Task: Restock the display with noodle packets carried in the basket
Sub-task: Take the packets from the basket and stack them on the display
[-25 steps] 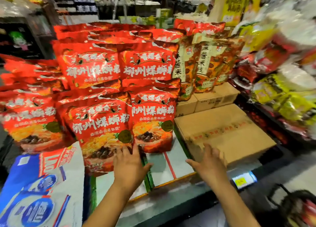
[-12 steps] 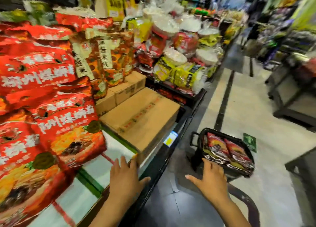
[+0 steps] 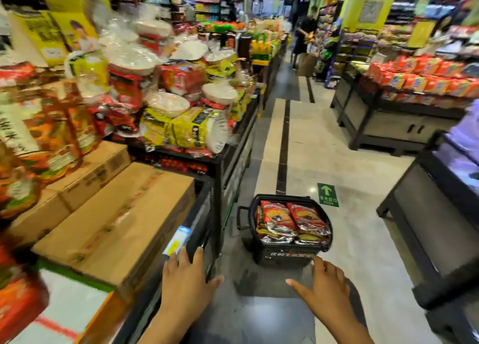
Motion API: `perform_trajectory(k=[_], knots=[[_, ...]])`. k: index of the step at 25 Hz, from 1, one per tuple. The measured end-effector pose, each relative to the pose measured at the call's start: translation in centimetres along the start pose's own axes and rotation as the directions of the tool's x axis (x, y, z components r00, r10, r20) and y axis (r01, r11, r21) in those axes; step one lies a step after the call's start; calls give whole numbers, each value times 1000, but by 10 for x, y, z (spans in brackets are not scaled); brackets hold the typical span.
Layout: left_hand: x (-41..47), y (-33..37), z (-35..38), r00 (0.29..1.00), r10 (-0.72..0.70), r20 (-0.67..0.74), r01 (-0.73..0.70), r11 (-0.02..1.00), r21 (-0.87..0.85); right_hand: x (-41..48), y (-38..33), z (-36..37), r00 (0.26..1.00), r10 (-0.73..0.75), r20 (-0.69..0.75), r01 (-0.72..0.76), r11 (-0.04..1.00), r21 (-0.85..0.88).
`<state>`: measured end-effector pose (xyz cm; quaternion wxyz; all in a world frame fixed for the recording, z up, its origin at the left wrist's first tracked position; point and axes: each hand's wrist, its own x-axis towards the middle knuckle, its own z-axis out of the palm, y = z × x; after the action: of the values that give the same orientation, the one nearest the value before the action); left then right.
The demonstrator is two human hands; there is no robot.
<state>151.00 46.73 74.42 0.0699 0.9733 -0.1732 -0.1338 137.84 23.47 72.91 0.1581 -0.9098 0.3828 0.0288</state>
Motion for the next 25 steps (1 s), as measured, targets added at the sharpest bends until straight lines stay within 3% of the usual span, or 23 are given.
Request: perform_trajectory(k=[6,11,17,25], knots=[[37,133,17,992,126,27,-125,992,-10,47,113,-32,987,159,-17,-158,985,70],[64,196,26,984,162,70,-160,987,-29,81,162,-46,963,270,13,-269,953,139],[131,231,28,979,177,100,-178,984,1,139,156,-49,956,277,96,-291,937,192],[291,285,29,948,258,185,-264,964,12,286,127,-65,953,289,89,-298,949,102]])
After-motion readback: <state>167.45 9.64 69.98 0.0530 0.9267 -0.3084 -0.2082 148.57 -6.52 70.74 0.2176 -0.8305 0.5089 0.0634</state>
